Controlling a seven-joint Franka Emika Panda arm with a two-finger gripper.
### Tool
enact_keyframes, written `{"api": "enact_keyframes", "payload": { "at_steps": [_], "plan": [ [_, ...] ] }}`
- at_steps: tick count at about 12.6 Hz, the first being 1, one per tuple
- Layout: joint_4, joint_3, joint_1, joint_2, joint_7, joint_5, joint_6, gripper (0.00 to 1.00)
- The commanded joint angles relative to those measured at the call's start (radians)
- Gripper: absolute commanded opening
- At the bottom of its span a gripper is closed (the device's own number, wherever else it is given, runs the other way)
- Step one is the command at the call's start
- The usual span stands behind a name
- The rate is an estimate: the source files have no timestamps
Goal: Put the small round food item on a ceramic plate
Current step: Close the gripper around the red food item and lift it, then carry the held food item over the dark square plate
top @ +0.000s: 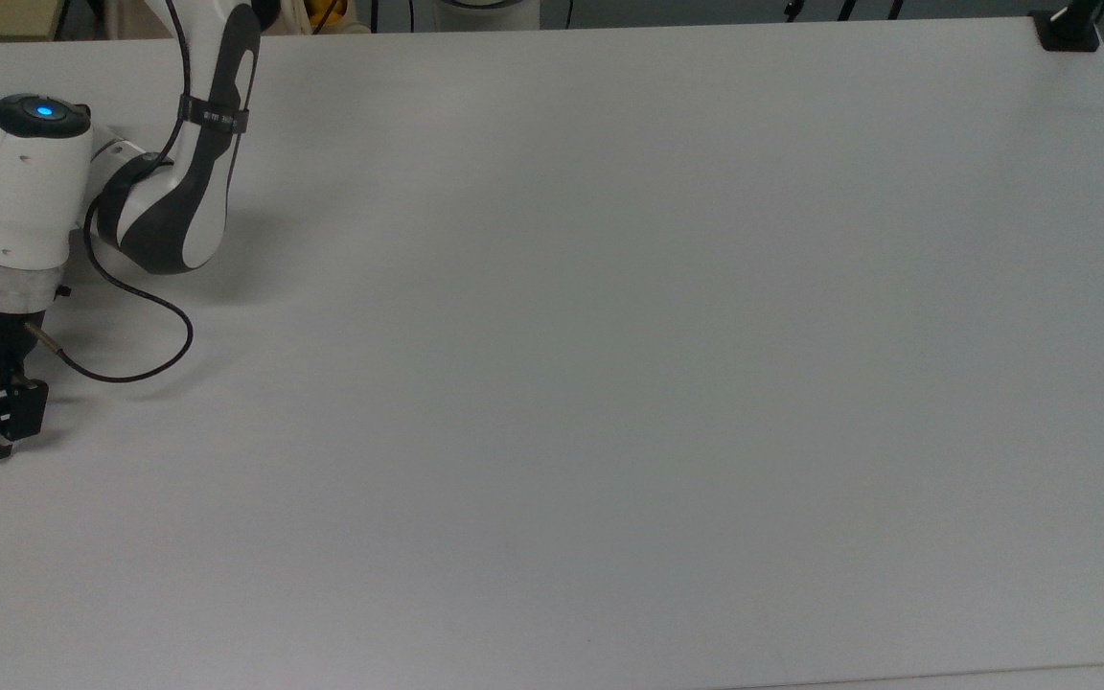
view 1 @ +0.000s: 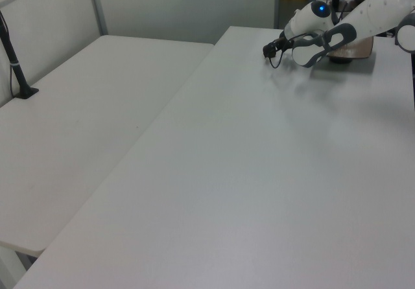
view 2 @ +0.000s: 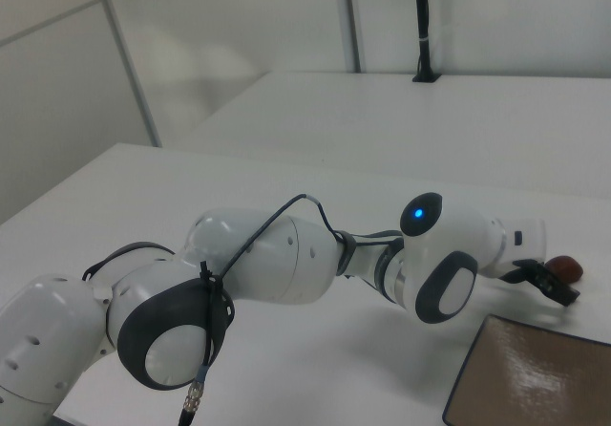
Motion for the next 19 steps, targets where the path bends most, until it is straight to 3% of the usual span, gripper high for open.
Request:
{"api": "enact_keyframes", "payload": {
  "at_steps": [1, 3, 6, 10, 16, 19],
  "plan": [
    [0.028, -0.017, 0.008, 0.014, 0.008, 0.0, 0.008, 0.51],
    [0.027, -0.017, 0.008, 0.014, -0.03, 0.0, 0.008, 0.26],
    [0.025, -0.016, 0.008, 0.012, -0.09, 0.0, 0.008, 0.15],
    [-0.01, -0.008, 0.009, -0.049, -0.113, -0.011, -0.004, 0.15],
    [-0.218, -0.003, 0.008, -0.287, -0.263, -0.011, -0.154, 0.17],
    [-0.373, -0.002, -0.003, -0.442, -0.377, 0.0, -0.229, 0.18]
  ]
}}
